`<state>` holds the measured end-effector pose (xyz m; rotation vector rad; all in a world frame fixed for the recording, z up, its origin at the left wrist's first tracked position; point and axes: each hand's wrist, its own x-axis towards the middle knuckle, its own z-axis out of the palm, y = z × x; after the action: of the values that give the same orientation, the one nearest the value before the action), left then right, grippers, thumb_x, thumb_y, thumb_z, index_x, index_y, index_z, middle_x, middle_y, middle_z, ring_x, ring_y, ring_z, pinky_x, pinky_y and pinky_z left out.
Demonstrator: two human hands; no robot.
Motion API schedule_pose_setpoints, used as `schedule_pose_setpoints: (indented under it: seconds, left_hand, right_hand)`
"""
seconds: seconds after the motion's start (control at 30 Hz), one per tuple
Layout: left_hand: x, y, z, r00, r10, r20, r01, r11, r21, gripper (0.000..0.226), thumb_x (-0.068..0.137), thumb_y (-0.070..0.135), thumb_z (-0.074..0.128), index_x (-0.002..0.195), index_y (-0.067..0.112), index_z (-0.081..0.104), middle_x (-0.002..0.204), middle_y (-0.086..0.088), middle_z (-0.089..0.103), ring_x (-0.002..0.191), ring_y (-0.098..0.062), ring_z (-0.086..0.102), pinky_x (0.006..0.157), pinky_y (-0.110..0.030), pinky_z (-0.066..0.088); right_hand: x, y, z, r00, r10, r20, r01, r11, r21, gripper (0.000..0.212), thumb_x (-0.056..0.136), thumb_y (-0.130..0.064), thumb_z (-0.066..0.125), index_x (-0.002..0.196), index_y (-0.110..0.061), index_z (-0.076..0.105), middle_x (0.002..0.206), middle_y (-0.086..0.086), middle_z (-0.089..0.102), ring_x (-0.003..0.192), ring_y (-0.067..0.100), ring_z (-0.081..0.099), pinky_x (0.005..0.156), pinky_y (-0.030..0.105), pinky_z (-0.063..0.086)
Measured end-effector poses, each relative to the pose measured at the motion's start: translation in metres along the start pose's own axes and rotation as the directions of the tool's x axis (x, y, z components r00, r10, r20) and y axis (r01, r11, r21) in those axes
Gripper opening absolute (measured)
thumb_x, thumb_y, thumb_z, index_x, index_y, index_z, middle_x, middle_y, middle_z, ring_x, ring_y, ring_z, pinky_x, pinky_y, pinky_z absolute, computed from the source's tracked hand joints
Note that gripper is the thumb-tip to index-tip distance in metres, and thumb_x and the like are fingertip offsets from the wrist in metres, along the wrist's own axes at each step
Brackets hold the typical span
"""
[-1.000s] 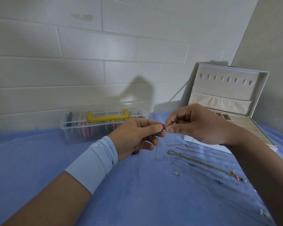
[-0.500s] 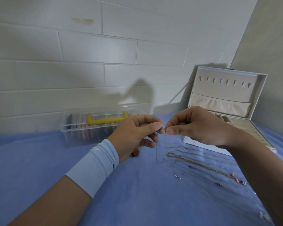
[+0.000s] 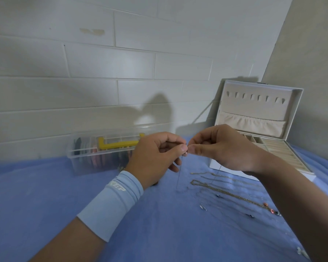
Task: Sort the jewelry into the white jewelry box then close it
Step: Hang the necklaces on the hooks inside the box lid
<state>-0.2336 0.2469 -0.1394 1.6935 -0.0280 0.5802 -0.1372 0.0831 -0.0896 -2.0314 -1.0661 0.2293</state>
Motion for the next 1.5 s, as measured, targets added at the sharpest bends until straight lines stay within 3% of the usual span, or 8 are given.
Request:
schedule_pose_setpoints:
  seconds: [0.2,0.33,0.6,0.93,1.17,1.27,1.33,1.5]
  left_hand:
    - [0.001,0.002,-0.006,0.997,-0.001,0.071,-0.007,0.993,0.118,0.014,0.089,0.004,0.068,0.083,0.015,0.075,0.076,-0.005,0.074,0.058,-0.014,0.064,0.055,-0.030,0.057]
    - [0.002,0.006,-0.006,0.992,-0.062,0.107,0.059,0.998,0.030,0.015,0.094,0.004,0.063,0.087,0.011,0.074,0.077,-0.006,0.072,0.060,-0.017,0.061,0.055,-0.030,0.055]
    - [0.002,0.006,-0.008,0.968,-0.196,0.157,0.218,0.966,-0.139,0.020,0.100,0.009,0.053,0.099,0.007,0.073,0.086,-0.007,0.074,0.066,-0.018,0.066,0.055,-0.027,0.056]
    - [0.002,0.004,-0.014,0.971,-0.207,0.119,0.212,0.977,-0.031,0.019,0.097,0.005,0.057,0.101,0.014,0.074,0.082,-0.002,0.074,0.066,-0.018,0.065,0.054,-0.029,0.054]
    - [0.006,0.008,-0.012,0.939,-0.245,0.242,0.201,0.961,0.190,0.026,0.095,0.008,0.057,0.100,0.027,0.075,0.091,0.006,0.075,0.080,-0.007,0.062,0.075,-0.027,0.053]
    - [0.013,0.014,-0.008,0.946,-0.213,0.244,0.180,0.972,0.150,0.020,0.098,0.018,0.057,0.098,0.023,0.076,0.097,0.013,0.075,0.095,-0.008,0.066,0.091,-0.026,0.049]
    - [0.019,0.016,-0.006,0.949,-0.191,0.251,0.177,0.981,0.078,0.019,0.099,0.021,0.057,0.100,0.017,0.075,0.102,0.004,0.076,0.103,-0.019,0.069,0.099,-0.032,0.048]
    - [0.038,0.018,0.000,0.933,-0.247,0.262,0.277,0.957,-0.084,0.012,0.095,0.012,0.062,0.093,0.009,0.074,0.083,-0.004,0.072,0.074,-0.018,0.063,0.093,-0.038,0.056]
  right_hand:
    - [0.000,-0.001,-0.005,1.000,-0.022,-0.001,0.022,1.000,0.001,0.014,0.091,-0.022,0.073,0.078,-0.019,0.076,0.056,-0.001,0.035,0.053,0.012,0.029,0.049,0.019,0.028]
    - [0.000,-0.001,-0.007,0.999,-0.039,0.009,0.040,0.999,-0.010,0.013,0.091,-0.022,0.072,0.079,-0.017,0.076,0.060,0.003,0.039,0.057,0.013,0.032,0.053,0.021,0.030]
    - [-0.002,-0.003,-0.012,1.000,-0.024,-0.009,0.024,1.000,-0.004,0.013,0.094,-0.015,0.070,0.083,-0.007,0.073,0.048,-0.013,0.033,0.041,0.005,0.026,0.044,0.010,0.025]
    - [-0.003,-0.002,-0.015,1.000,0.012,-0.002,-0.012,1.000,0.003,0.012,0.094,-0.012,0.069,0.083,-0.008,0.072,0.049,-0.013,0.036,0.040,0.004,0.029,0.042,0.008,0.026]
    - [-0.002,-0.003,-0.014,0.999,-0.005,0.032,0.005,1.000,-0.009,0.013,0.094,-0.013,0.069,0.082,-0.009,0.073,0.050,-0.011,0.038,0.040,0.004,0.029,0.042,0.009,0.026]
    - [0.001,-0.007,-0.016,0.998,-0.032,0.046,0.033,0.999,-0.021,0.014,0.093,-0.016,0.070,0.080,-0.013,0.074,0.053,-0.007,0.040,0.044,0.005,0.028,0.046,0.012,0.025]
    - [0.003,-0.009,-0.020,0.998,-0.040,0.042,0.041,0.999,-0.026,0.015,0.094,-0.015,0.069,0.080,-0.013,0.074,0.051,-0.011,0.043,0.044,0.004,0.031,0.046,0.010,0.026]
    - [0.010,-0.008,-0.035,0.999,-0.043,-0.010,0.043,0.999,-0.016,0.015,0.095,-0.012,0.068,0.081,-0.013,0.071,0.048,-0.015,0.047,0.039,0.001,0.038,0.044,0.007,0.029]
